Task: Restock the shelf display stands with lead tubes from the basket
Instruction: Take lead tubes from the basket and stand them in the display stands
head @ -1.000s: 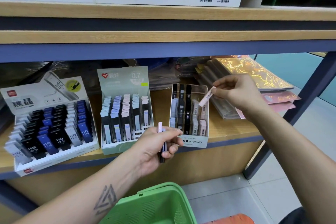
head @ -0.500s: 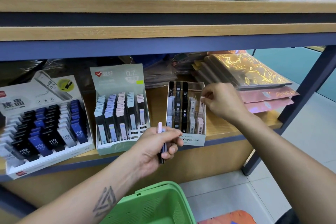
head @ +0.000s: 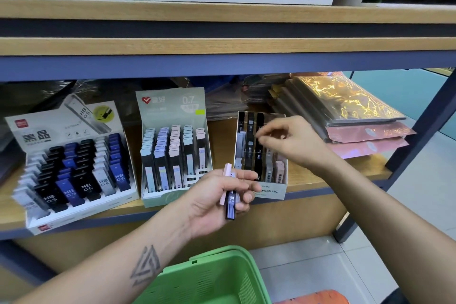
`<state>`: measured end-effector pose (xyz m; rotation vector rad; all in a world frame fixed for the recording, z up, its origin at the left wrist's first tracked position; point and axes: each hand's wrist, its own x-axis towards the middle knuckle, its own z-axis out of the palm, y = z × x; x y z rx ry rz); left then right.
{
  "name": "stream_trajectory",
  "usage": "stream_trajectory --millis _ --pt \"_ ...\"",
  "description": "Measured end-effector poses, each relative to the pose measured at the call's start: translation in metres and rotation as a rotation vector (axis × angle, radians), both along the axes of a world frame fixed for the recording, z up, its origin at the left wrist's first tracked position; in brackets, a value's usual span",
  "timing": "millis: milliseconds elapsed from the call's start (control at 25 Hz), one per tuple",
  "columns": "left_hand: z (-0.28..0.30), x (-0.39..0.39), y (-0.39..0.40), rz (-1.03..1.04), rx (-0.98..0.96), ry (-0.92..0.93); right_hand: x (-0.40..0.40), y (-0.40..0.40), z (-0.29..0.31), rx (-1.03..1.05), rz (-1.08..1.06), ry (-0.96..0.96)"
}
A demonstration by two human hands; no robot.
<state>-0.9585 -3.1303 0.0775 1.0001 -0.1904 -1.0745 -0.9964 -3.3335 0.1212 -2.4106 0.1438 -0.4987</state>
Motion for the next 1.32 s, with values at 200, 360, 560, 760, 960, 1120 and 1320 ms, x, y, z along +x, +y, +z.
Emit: stream_trajectory --millis 200,360,560,760,960,1120,1320 --pt "0.002 -0.004 0.008 -0.021 -0.023 -0.129 -0.002 0.028 0.006 0.363 0.452 0.324" --pt "0.003 -0.006 0.011 -0.056 0.016 -0.213 0.001 0.039 0.003 0.375 0.496 0.343" --pt "0.000 -0.007 0.016 0.016 0.096 -0.194 0.005 0.027 0.007 0.528 0.333 0.241" --pt "0.002 0.000 0.020 0.088 0.067 -0.177 0.001 0.006 0.007 0.616 0.268 0.225" --pt "0.000 0.005 0.017 0.202 0.110 -0.180 0.001 0.004 0.004 0.192 0.309 0.147" --pt "0.004 0.004 0.010 0.239 0.099 -0.169 0.000 0.015 0.000 -0.346 0.497 0.058" --pt "0.014 0.001 0.006 0.175 0.021 -0.070 -0.004 -0.004 0.010 -0.047 0.153 -0.088"
